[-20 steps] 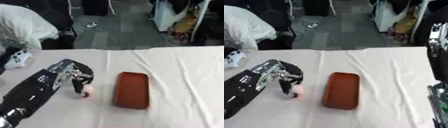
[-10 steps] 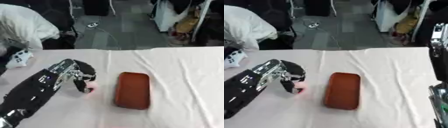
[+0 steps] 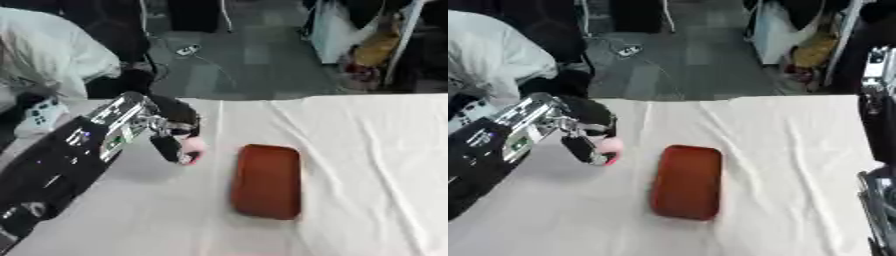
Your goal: Pick up objects on the table and place them in the box.
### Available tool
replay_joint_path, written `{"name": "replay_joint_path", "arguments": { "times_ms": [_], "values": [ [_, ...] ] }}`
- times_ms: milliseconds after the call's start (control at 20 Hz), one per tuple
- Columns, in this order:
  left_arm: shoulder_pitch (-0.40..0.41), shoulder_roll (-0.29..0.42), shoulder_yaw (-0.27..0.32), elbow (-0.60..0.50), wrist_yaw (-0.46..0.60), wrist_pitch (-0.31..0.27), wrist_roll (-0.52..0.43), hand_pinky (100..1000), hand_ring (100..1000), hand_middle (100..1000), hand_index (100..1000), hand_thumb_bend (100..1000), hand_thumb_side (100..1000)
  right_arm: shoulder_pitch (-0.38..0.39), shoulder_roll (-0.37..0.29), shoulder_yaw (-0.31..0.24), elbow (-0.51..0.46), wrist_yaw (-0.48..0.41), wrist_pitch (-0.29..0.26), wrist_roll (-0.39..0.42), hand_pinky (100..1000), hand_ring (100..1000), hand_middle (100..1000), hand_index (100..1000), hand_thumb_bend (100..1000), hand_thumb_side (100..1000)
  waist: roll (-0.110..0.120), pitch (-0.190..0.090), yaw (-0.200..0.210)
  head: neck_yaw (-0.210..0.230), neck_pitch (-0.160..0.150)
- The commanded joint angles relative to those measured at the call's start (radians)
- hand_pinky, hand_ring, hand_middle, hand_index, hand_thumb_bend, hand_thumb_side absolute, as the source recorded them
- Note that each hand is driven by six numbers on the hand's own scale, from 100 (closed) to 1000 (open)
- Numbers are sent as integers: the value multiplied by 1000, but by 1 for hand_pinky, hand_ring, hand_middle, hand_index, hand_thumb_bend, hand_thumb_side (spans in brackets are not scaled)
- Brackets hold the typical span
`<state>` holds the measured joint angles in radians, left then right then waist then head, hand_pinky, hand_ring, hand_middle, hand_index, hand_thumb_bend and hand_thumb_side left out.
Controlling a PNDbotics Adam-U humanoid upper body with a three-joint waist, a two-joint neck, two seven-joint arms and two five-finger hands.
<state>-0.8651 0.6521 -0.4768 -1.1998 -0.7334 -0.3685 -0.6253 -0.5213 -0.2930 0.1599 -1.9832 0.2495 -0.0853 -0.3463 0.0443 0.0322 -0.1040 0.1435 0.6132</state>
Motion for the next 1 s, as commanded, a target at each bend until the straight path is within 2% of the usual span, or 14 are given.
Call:
{"name": "replay_joint_path", "arguments": {
  "times_ms": [50, 350, 1000],
  "values": [
    [-39, 18, 26, 5, 42, 12, 33, 100, 100, 147, 382, 100, 549, -14, -1, -2, -17, -2, -3, 3, 100, 316, 444, 838, 100, 628, 0, -15, -3, 12, -2],
    [-59, -21, 26, 54, 70, 11, 72, 100, 100, 143, 384, 100, 553, -19, 7, 0, -17, -2, -4, 5, 100, 316, 443, 839, 100, 628, 0, -12, -12, 11, -4],
    [-96, -124, -1, 120, 81, -46, 45, 100, 100, 145, 396, 100, 552, -43, 44, 3, -17, -6, -13, 6, 100, 316, 442, 838, 100, 627, 0, -2, -52, 54, -29]
  ]
}}
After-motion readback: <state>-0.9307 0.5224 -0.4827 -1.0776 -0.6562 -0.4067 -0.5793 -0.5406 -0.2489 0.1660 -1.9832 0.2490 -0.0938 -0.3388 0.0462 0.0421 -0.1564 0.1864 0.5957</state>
